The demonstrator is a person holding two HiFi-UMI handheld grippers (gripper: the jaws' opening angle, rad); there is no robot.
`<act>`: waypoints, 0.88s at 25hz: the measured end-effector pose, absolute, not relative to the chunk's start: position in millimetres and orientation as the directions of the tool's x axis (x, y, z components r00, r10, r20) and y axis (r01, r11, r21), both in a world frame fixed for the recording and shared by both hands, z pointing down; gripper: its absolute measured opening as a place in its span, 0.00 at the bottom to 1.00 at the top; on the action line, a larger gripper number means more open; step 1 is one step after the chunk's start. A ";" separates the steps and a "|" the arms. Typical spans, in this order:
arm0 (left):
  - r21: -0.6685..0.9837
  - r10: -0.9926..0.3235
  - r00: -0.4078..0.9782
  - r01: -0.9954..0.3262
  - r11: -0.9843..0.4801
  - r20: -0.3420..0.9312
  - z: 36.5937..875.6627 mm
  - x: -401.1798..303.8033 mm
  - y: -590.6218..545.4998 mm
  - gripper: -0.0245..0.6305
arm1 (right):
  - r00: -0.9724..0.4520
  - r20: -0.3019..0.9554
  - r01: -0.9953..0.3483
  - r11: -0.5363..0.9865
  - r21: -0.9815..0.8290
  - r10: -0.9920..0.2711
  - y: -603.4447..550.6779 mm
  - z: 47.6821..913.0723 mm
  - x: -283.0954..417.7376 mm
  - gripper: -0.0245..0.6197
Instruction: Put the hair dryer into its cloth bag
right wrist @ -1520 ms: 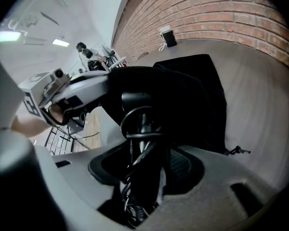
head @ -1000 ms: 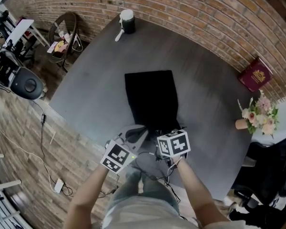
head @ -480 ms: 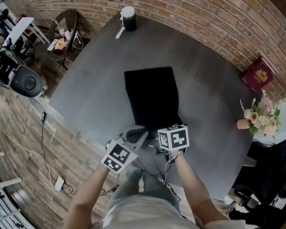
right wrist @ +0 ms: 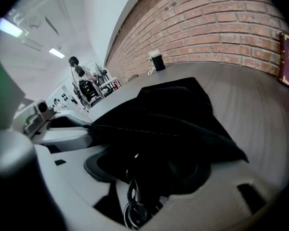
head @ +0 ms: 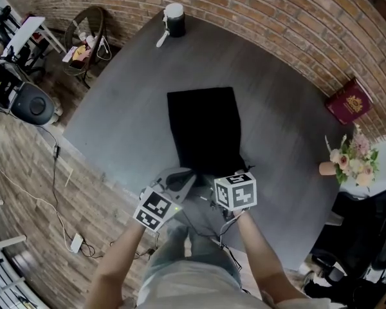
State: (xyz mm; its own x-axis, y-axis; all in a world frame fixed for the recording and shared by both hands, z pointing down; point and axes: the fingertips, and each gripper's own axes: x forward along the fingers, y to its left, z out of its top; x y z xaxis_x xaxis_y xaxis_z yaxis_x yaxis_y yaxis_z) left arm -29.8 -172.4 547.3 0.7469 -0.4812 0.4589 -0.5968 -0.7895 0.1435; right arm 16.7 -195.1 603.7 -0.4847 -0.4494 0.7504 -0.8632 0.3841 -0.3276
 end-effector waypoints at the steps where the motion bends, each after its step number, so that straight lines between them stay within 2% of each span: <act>1: 0.148 -0.484 0.746 -0.600 -0.786 0.456 547.3 -30.5 -173.4 0.07 | -0.490 0.746 -0.861 0.387 -0.331 -0.452 -193.0 599.5 18.0 0.46; 10: 0.163 -0.500 0.744 -0.615 -0.771 0.444 546.4 -33.9 -174.1 0.07 | -0.482 0.801 -0.857 0.382 -0.347 -0.354 -152.1 619.6 27.7 0.47; 14: 0.164 -0.505 0.742 -0.619 -0.768 0.440 546.6 -33.5 -174.9 0.07 | -0.454 0.811 -0.872 0.372 -0.319 -0.369 -153.0 628.0 26.1 0.38; 18: 0.166 -0.505 0.743 -0.620 -0.767 0.438 546.0 -32.9 -174.7 0.07 | -0.483 0.797 -0.855 0.390 -0.341 -0.362 -155.2 627.6 24.7 0.35; 22: 0.168 -0.495 0.747 -0.612 -0.773 0.443 546.7 -30.9 -171.6 0.07 | -0.528 0.744 -0.842 0.369 -0.395 -0.409 -155.3 619.7 24.1 0.34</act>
State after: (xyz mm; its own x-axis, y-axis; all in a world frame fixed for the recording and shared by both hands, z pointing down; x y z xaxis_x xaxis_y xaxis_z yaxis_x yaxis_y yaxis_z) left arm -30.9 -171.6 546.7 0.7470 -0.4954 0.4434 -0.6121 -0.7728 0.1678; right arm 24.1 -155.3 619.7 -0.5282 -0.4093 0.7439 -0.8416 0.3689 -0.3946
